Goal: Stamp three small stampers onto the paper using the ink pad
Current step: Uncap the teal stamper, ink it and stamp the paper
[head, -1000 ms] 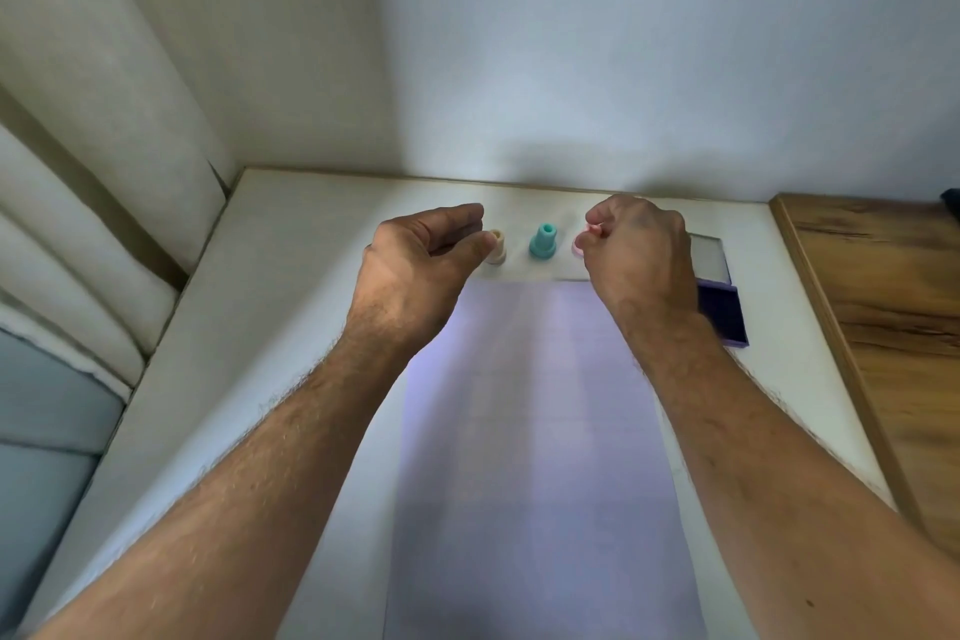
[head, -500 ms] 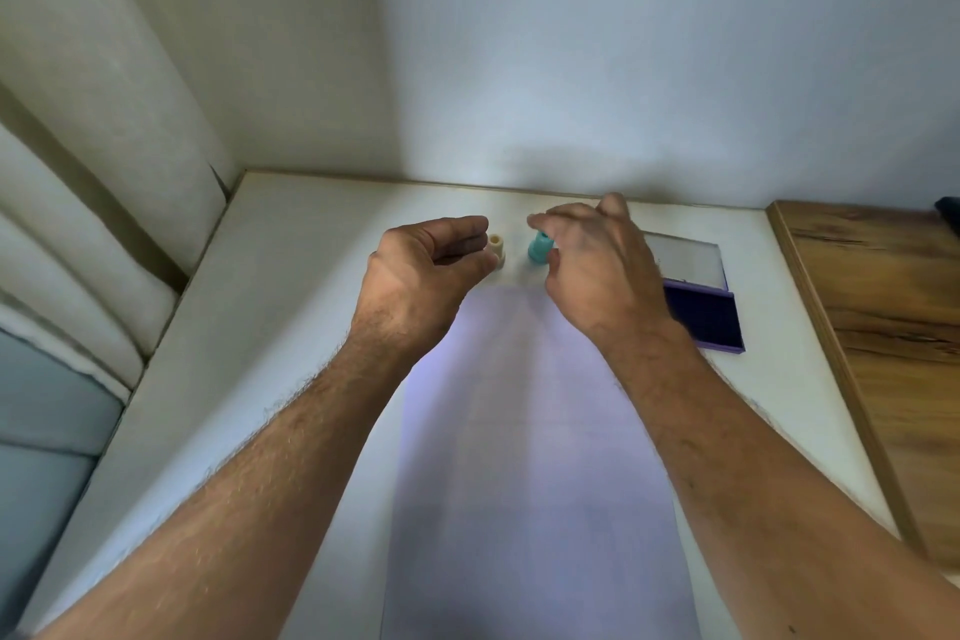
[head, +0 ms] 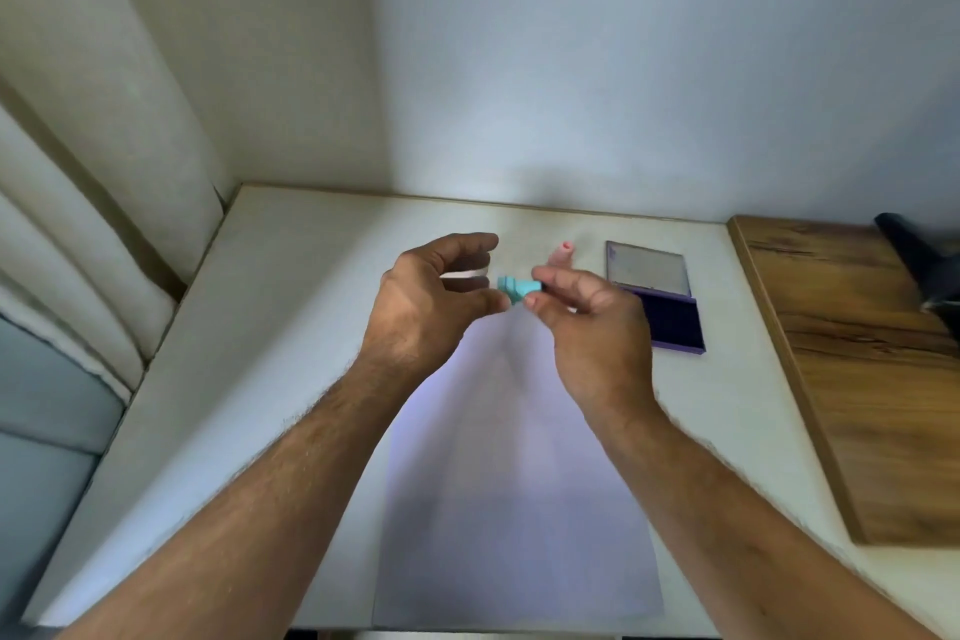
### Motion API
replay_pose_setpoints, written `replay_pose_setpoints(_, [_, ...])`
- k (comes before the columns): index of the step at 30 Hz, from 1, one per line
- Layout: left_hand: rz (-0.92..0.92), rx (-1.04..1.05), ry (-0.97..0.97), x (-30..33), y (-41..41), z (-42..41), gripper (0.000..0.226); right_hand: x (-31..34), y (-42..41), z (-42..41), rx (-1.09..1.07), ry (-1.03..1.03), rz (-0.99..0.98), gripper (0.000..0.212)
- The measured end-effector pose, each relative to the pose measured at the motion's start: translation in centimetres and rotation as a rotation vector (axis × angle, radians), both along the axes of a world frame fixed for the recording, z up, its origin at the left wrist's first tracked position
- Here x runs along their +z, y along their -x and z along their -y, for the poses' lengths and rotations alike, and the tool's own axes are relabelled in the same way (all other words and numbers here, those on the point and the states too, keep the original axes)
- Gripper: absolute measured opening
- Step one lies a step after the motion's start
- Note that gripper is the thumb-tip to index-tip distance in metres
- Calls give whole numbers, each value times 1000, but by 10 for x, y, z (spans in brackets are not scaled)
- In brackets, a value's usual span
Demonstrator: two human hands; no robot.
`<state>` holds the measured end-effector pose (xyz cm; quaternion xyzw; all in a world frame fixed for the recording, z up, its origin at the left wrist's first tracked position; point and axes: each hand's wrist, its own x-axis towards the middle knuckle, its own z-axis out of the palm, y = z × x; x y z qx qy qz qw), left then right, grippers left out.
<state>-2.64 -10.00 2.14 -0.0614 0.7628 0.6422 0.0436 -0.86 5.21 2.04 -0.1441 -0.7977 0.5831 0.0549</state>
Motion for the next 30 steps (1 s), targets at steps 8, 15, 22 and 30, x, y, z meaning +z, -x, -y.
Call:
replay_pose_setpoints(8, [0,-69,28,2,-1,-8,38,-2,-4,-10,-89,344,124,21])
replay_pose_setpoints(15, [-127,-80,12,-5,2,-9,35,-11,8,-14,65,499,222,22])
replay_pose_setpoints(22, [-236,-64,-12,-6,5,-13,42,-6,27,-22,212,704,213,26])
replay_pose_setpoints(30, [-254,-53,30,-10,5,-12,41,-7,32,-30,263,611,229,15])
